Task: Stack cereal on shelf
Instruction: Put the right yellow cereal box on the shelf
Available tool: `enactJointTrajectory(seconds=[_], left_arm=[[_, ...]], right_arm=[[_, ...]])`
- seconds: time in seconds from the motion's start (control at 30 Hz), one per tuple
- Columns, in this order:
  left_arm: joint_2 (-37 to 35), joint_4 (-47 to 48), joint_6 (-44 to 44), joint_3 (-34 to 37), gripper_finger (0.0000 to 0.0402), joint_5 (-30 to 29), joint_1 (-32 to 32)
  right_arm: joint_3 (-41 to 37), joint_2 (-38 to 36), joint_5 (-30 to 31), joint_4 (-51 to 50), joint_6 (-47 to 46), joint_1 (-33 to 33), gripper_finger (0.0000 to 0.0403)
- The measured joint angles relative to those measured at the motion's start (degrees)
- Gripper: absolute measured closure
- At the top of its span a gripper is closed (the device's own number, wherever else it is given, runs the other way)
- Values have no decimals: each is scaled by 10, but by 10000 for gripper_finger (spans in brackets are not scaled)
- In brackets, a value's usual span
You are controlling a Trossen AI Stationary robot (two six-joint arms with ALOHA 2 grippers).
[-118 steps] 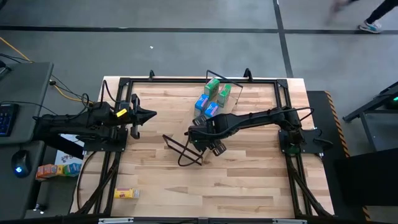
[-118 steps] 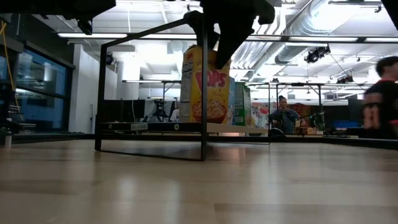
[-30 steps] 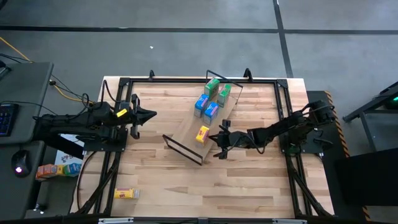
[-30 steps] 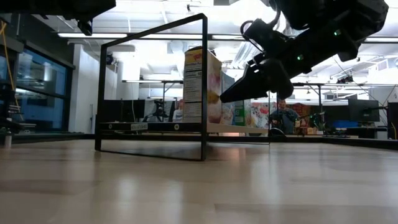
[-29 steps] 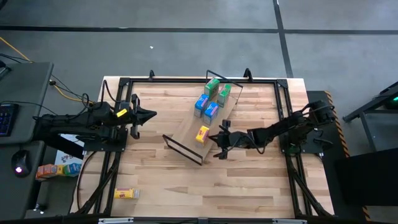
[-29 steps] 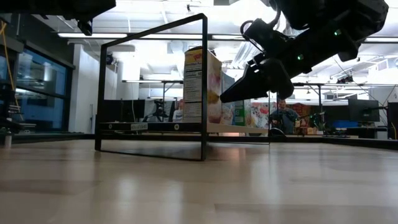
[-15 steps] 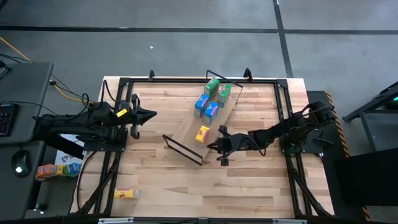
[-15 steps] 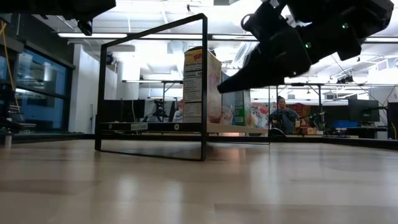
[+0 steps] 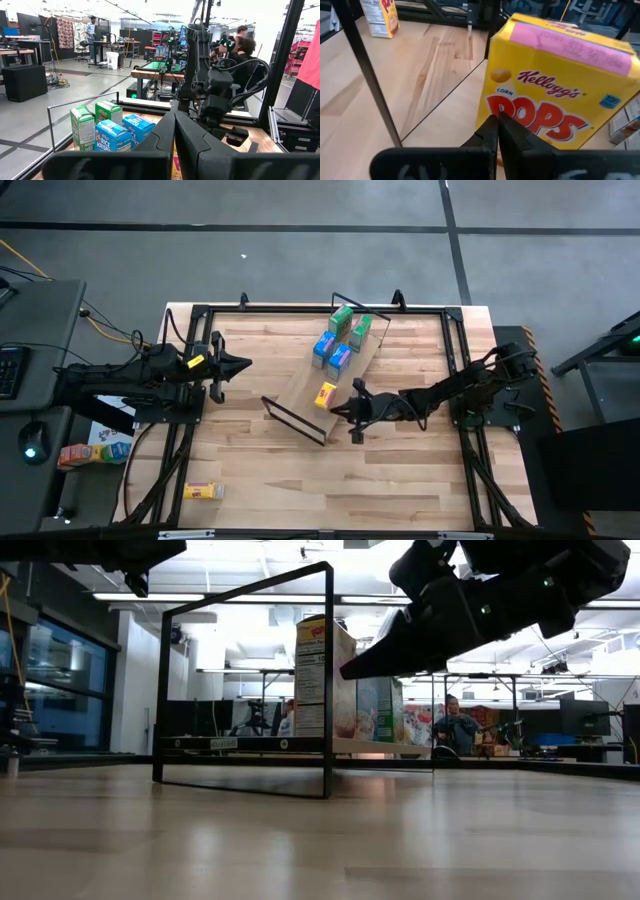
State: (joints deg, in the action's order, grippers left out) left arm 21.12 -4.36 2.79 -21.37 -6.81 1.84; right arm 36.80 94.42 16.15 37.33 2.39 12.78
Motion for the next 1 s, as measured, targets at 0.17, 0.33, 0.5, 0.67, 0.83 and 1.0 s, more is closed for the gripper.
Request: enactJointTrajectory(seconds=[0.17, 0.33, 0.5, 0.67, 0.83, 1.0], left_arm=[[0, 0, 0, 0, 398, 0, 0], [0, 0, 0, 0, 398, 0, 0], [0, 0, 0, 0, 398, 0, 0], [0, 0, -1, 0, 398, 0, 0], [0, 0, -6, 0, 398, -1, 0], [0, 0, -7, 0, 398, 0, 0]], right_arm=[[0, 0, 1, 6, -11, 0, 403], [0, 0, 8, 6, -15, 0, 403], [0, 0, 25, 10, -26, -3, 403], [0, 0, 23, 24, -41, -11, 403], [0, 0, 20, 24, -40, -12, 403], [0, 0, 13, 14, -56, -12, 403]])
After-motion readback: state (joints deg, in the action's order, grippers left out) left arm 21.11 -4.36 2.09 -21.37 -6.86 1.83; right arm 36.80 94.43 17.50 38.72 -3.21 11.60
